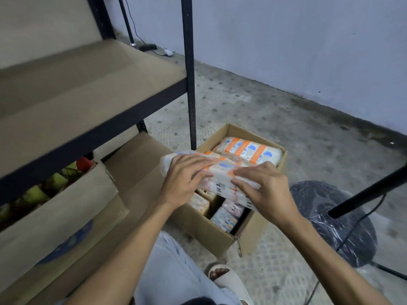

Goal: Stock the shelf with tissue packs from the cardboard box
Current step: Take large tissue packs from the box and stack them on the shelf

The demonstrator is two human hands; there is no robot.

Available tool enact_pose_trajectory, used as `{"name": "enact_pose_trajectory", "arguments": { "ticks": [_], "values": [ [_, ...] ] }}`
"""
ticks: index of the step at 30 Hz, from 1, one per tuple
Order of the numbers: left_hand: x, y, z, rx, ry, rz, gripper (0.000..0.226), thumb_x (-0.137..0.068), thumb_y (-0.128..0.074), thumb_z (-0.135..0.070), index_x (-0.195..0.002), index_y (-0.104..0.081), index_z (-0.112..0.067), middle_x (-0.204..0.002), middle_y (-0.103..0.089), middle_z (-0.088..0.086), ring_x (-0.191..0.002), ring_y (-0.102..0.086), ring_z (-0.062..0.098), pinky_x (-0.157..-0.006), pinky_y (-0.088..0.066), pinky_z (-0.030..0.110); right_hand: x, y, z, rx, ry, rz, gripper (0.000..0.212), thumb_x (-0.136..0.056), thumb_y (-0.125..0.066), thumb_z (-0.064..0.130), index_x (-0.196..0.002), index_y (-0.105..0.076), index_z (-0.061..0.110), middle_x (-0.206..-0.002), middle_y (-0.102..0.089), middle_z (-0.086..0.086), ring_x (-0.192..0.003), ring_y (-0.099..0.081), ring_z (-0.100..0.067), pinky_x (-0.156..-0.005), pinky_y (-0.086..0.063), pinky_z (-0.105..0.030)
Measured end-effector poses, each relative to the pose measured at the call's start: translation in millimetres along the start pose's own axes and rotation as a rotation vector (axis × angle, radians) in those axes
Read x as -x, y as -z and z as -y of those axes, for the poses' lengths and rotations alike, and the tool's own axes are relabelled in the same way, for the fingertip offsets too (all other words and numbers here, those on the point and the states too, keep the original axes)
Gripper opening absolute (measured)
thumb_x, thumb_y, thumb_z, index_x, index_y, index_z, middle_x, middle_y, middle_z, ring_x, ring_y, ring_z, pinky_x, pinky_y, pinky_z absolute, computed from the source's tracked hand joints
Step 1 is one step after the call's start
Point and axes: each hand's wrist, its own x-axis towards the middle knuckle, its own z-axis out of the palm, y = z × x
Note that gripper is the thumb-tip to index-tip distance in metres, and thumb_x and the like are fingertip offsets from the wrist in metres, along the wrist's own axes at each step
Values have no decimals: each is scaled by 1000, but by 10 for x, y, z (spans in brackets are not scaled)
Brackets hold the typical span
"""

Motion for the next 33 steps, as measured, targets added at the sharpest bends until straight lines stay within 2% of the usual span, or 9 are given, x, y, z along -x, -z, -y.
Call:
{"name": "enact_pose_trajectory", "arguments": {
  "ticks": [5,9,16,20,23,26,29,30,33],
  "values": [
    [-235,622,-189,-81,-96,-107,32,-93,-49,-29,-119,-67,-23,-122,-64,-12,-121,-52,9,-102,-34,35,-314,240,449,21,161,-144,26,-85,-64,39,-97,-74,19,-98,-72,7,-83,-55,-16,-74,-45,-32],
    [-419,1156,-362,-163,-179,-173,33,-94,-48,-29,-120,-67,-22,-122,-63,-13,-119,-53,8,-102,-33,33,-563,397,797,12,263,-247,21,-84,-71,31,-99,-74,17,-101,-72,4,-84,-47,-4,-71,-47,-33],
    [-596,1924,-384,-315,-226,-252,32,-96,-48,-27,-122,-65,-22,-125,-62,-12,-120,-53,9,-104,-33,34,-1000,371,1293,-32,379,-366,23,-84,-69,33,-101,-73,18,-102,-72,3,-79,-49,-15,-70,-43,-32],
    [-566,2244,-150,-363,-161,-224,33,-96,-46,-28,-125,-63,-23,-127,-58,-16,-123,-51,10,-105,-34,37,-1279,61,1453,-51,396,-335,23,-86,-67,35,-101,-73,19,-102,-72,4,-79,-52,-18,-69,-43,-33],
    [-497,2415,103,-409,-80,-165,37,-98,-40,-37,-129,-59,-26,-132,-59,-11,-128,-48,11,-110,-31,38,-1461,-238,1534,-98,390,-283,21,-88,-66,37,-100,-73,21,-100,-72,5,-84,-57,-22,-71,-45,-41],
    [-413,2523,325,-441,5,-102,48,-99,-28,-51,-133,-54,-29,-138,-54,-12,-134,-41,7,-115,-21,30,-1587,-500,1635,-100,381,-268,19,-86,-68,35,-98,-74,21,-96,-73,6,-82,-54,-20,-70,-45,-44],
    [-369,2584,457,-431,66,-84,48,-98,-29,-47,-136,-51,-28,-141,-50,-10,-136,-36,4,-113,-14,16,-1698,-694,1738,-66,384,-289,20,-84,-70,35,-95,-75,20,-95,-73,5,-83,-52,-19,-71,-43,-40],
    [-359,2602,502,-424,82,-78,49,-98,-29,-47,-137,-49,-27,-142,-49,-10,-136,-34,3,-113,-13,15,-1744,-762,1756,-63,388,-289,20,-83,-70,36,-95,-75,20,-95,-73,5,-84,-52,-19,-72,-43,-38],
    [-322,2653,646,-459,111,-72,55,-99,-22,-52,-141,-45,-25,-147,-45,-4,-140,-30,10,-117,-16,27,-1855,-982,1804,-33,370,-240,23,-85,-67,38,-99,-74,20,-99,-72,6,-91,-49,-16,-79,-41,-34]
  ]
}}
